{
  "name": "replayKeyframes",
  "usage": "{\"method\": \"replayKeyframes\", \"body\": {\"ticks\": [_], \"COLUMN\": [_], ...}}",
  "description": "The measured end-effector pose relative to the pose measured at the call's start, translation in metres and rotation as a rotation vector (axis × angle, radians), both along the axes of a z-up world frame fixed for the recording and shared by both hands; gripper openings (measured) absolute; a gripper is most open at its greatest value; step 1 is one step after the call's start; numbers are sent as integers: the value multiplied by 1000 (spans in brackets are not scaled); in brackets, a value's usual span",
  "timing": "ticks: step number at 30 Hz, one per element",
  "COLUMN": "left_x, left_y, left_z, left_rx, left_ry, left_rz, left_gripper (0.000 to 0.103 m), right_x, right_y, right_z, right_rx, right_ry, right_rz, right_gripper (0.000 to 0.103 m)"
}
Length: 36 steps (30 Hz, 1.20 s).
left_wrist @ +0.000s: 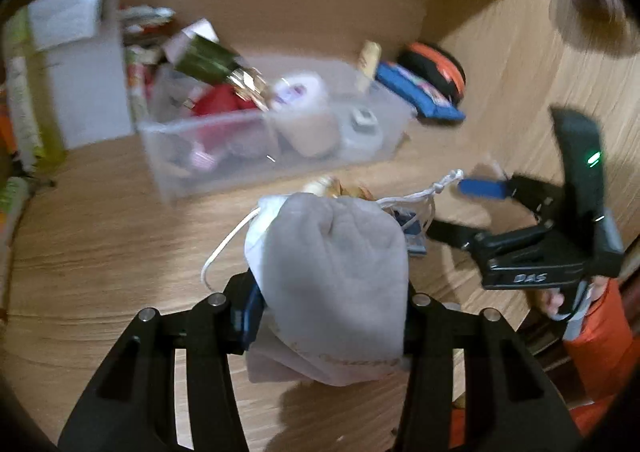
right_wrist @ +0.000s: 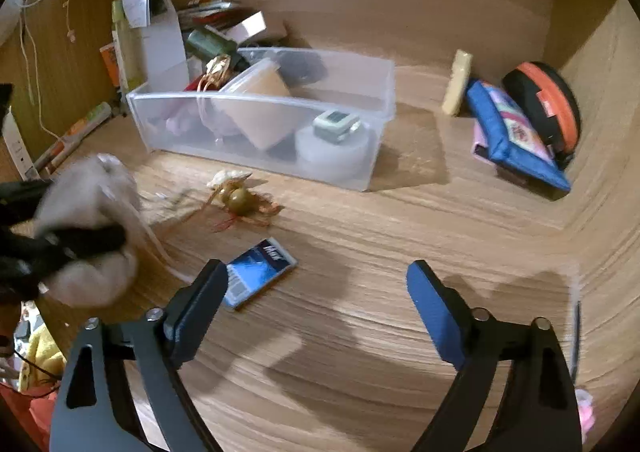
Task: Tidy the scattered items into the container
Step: 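Grasp the white drawstring bag with the left tool while the right tool grasps the blue Max box, then carry the drawstring bag and Max box into the clear box and release both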
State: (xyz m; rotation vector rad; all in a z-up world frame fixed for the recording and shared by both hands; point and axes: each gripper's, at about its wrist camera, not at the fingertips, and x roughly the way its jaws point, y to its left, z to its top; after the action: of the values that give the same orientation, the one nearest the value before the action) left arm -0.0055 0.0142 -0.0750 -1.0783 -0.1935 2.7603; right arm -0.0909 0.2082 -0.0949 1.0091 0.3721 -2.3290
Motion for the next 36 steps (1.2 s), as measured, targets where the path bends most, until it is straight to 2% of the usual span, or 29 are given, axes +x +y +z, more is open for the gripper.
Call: {"method": "replayKeyframes", "body": {"ticks": [3,8,11,13,15,21,29,36], "left_x": [13,20,22,22,24,28,30,14], "left_y": [-13,-35,-44,-48,-52,-61,-62,-60], "left_z": [8,11,11,11,12,16,25,40], "left_rx": [-10,16,26,32,34,38,25,1], "left_ry": [50,75,90,98,108,132,167,191], "left_rz": [37,86,106,120,134,167,190,178], "left_gripper": [47,47,47,47,47,47,47,47], "right_x": [0,4,9,10,11,17,8,5], "right_y": [-12,-28,-38,-40,-41,-44,-34,-9], "right_z": [-8,-12,-17,-17,-17,-16,-12,19], "right_rx": [17,36,59,61,45,46,21,-72], "right_ry": [-25,-40,-44,-51,-61,-48,-55,-4], "right_rz": [19,56,74,77,84,109,79,54], "right_gripper": [76,72,54,52,42,27,25,25]}}
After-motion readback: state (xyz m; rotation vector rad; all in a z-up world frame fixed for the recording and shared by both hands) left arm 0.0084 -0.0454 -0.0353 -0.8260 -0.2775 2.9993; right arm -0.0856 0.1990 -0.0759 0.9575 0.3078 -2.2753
